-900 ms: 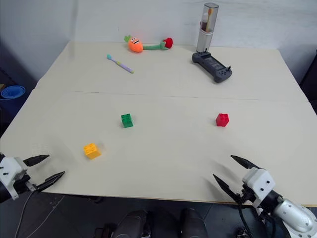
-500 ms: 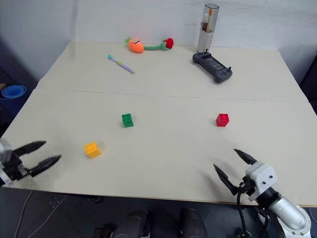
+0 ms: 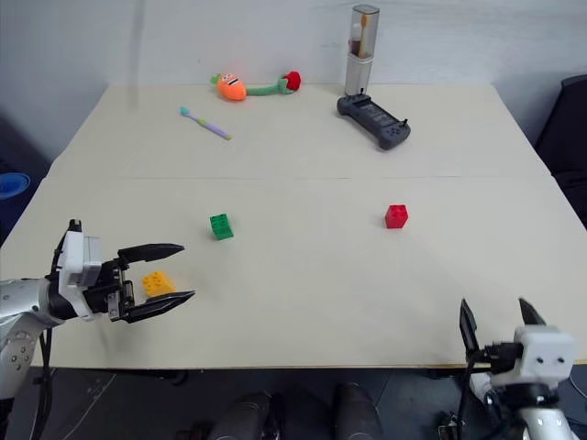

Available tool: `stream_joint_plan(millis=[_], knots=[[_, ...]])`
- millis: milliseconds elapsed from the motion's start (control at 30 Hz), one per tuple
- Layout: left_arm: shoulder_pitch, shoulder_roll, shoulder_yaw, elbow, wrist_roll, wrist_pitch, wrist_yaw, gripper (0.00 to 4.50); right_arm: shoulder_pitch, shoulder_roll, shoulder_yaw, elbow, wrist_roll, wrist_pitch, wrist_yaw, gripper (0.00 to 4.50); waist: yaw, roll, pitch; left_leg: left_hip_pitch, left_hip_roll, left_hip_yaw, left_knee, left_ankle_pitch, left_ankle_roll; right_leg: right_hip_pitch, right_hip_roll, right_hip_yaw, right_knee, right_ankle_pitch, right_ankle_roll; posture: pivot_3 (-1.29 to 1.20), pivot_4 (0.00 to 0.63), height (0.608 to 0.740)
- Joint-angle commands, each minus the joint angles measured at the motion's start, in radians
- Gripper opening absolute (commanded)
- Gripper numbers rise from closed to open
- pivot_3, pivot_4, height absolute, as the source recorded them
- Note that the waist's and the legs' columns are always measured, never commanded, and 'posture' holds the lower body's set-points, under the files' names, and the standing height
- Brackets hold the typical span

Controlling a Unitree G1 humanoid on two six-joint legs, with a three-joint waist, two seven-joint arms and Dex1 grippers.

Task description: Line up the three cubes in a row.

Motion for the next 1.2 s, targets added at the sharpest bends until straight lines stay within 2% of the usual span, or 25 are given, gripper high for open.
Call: stream_joint_plan(millis=[33, 133, 233, 300, 367, 533, 700, 1167, 1200], knots=[[-0.021, -0.015, -0.023, 0.022, 0.035, -0.051, -0.02, 4.41, -0.177, -0.096, 0.002, -0.071, 0.034, 0.246, -0.098, 4.5, -0.004, 0.0, 0.0, 0.0, 0.0, 0.0, 0.0, 0.0, 0.0, 0.0, 0.0, 0.001, 0.001, 0.0, 0.0, 0.0, 0.15, 0.74], [-0.042, -0.041, -0.04, 0.026, 0.058, -0.076, 0.001, 4.41, -0.369, -0.177, -0.01, -0.026, 0.065, 0.475, -0.178, 4.5, -0.002, 0.0, 0.0, -0.001, 0.0, 0.0, 0.001, 0.0, 0.0, -0.003, 0.0, 0.001, 0.003, -0.001, -0.002, 0.0, 0.15, 0.74], [-0.04, -0.062, -0.063, 0.002, 0.072, -0.072, 0.023, 4.41, -0.552, -0.247, -0.004, 0.085, 0.078, 0.583, -0.183, 4.5, 0.008, 0.0, 0.0, -0.005, 0.002, 0.0, 0.0, 0.002, 0.003, -0.008, 0.001, -0.001, 0.004, -0.002, -0.004, 0.0, 0.15, 0.74], [-0.038, -0.07, -0.074, -0.013, 0.074, -0.065, 0.034, 4.41, -0.623, -0.272, 0.008, 0.141, 0.074, 0.625, -0.181, 4.5, 0.013, 0.0, 0.0, -0.008, 0.002, 0.0, 0.001, 0.003, 0.003, -0.01, 0.002, -0.001, 0.006, -0.002, -0.004, 0.0, 0.15, 0.74], [-0.041, -0.084, -0.091, -0.035, 0.075, -0.053, 0.055, 4.41, -0.752, -0.286, 0.052, 0.284, 0.063, 0.678, -0.171, 4.5, 0.014, -0.001, 0.0, -0.018, 0.002, 0.0, 0.004, 0.004, 0.005, -0.017, 0.002, -0.002, 0.008, -0.002, -0.004, 0.0, 0.15, 0.74], [-0.041, -0.09, -0.1, -0.063, 0.075, -0.035, 0.079, 4.41, -0.903, -0.283, 0.138, 0.413, 0.067, 0.729, -0.106, 4.5, 0.012, -0.001, 0.0, -0.02, 0.002, 0.002, 0.011, 0.004, 0.007, -0.017, 0.001, -0.001, 0.009, -0.001, -0.003, 0.0, 0.15, 0.74], [-0.023, -0.089, -0.084, -0.077, 0.075, -0.028, 0.097, 4.41, -0.953, -0.221, 0.184, 0.358, 0.124, 0.824, -0.086, 4.5, 0.012, -0.001, 0.0, -0.02, 0.002, 0.001, 0.011, 0.004, 0.007, -0.018, 0.001, -0.001, 0.011, -0.001, -0.003, 0.0, 0.15, 0.74], [-0.045, -0.087, -0.098, -0.064, 0.08, -0.027, 0.103, 4.41, -0.927, -0.152, 0.267, 0.443, 0.046, 0.813, -0.092, 4.5, 0.012, -0.001, 0.0, -0.021, 0.002, 0.001, 0.012, 0.003, 0.007, -0.018, 0.001, -0.001, 0.012, -0.001, -0.003, 0.0, 0.15, 0.74], [-0.048, -0.087, -0.099, -0.063, 0.081, -0.027, 0.102, 4.47, -0.925, -0.152, 0.266, 0.455, 0.037, 0.794, -0.094, 4.32, 0.012, -0.001, 0.0, -0.021, 0.002, 0.001, 0.012, 0.003, 0.007, -0.018, 0.001, -0.001, 0.012, -0.001, -0.002, 0.0, 0.15, 0.74]])
